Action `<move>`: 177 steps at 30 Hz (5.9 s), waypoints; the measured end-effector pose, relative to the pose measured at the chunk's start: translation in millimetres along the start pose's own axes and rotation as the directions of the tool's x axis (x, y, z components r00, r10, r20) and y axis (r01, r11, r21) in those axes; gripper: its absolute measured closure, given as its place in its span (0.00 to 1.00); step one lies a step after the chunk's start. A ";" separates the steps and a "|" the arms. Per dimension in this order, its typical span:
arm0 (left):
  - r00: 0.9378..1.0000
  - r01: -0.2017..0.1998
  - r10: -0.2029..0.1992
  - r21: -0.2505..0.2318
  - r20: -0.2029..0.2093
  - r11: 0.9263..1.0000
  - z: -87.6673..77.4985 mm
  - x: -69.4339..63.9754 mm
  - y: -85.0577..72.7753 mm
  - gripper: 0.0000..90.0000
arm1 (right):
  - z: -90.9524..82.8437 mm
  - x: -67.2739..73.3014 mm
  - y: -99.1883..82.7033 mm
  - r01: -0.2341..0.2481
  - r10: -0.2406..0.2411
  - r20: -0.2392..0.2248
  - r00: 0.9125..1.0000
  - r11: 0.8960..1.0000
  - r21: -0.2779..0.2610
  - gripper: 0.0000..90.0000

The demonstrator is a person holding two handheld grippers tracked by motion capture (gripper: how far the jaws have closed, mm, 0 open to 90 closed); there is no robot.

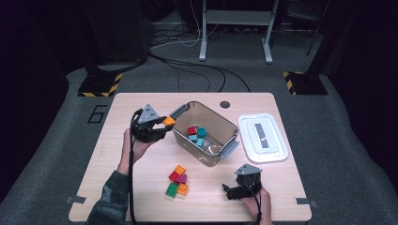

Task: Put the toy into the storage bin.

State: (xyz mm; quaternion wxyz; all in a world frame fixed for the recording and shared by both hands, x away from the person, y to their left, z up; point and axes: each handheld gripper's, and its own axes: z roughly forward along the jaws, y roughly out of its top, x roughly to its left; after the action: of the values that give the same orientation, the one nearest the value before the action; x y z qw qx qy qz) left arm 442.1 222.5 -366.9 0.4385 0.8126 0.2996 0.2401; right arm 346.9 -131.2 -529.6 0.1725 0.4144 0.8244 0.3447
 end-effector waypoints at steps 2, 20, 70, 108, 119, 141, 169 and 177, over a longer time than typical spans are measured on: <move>1.000 -0.011 0.011 0.003 -0.001 1.000 1.0 2.4 4.0 0.65 | 0.0 0.0 0.0 0.000 0.000 0.000 1.000 1.000 0.000 0.00; 1.000 -0.013 0.013 0.026 0.011 1.000 34.3 8.4 21.0 0.65 | 0.0 0.1 0.1 -0.004 0.004 0.000 1.000 1.000 -0.001 0.00; 0.999 0.037 -0.037 0.027 -0.011 0.999 9.1 -8.2 -10.3 0.16 | -0.1 -0.1 0.0 0.000 0.000 -0.001 1.000 1.000 0.000 0.00; 0.984 0.148 -0.164 0.201 0.065 0.968 46.8 -46.2 -106.6 0.00 | -0.1 -0.1 -0.1 0.001 -0.001 0.001 1.000 1.000 0.000 0.00; 0.979 0.160 -0.186 0.253 0.082 0.954 66.1 -53.2 -117.9 0.00 | -0.1 0.0 0.0 -0.001 0.001 0.000 1.000 1.000 0.000 0.00; 0.973 0.225 -0.232 0.243 -0.002 0.944 59.3 -30.4 -131.2 0.02 | -0.1 0.0 0.0 0.000 0.000 0.000 1.000 1.000 0.000 0.00; 0.982 0.173 -0.187 0.255 0.034 0.951 52.2 -43.2 -134.8 0.65 | 0.0 0.0 -0.1 0.001 -0.001 0.001 1.000 1.000 -0.001 0.00; 0.985 0.153 -0.166 0.241 0.036 0.958 44.9 -41.5 -130.4 0.65 | 0.0 -0.1 -0.1 0.002 -0.002 0.003 1.000 1.000 -0.001 0.00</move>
State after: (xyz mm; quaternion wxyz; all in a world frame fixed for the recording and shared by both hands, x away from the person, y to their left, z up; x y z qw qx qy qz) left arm 406.1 224.8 -506.4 0.3642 0.8388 0.3783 0.1437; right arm 346.9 -131.3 -529.6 0.1743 0.4140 0.8245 0.3441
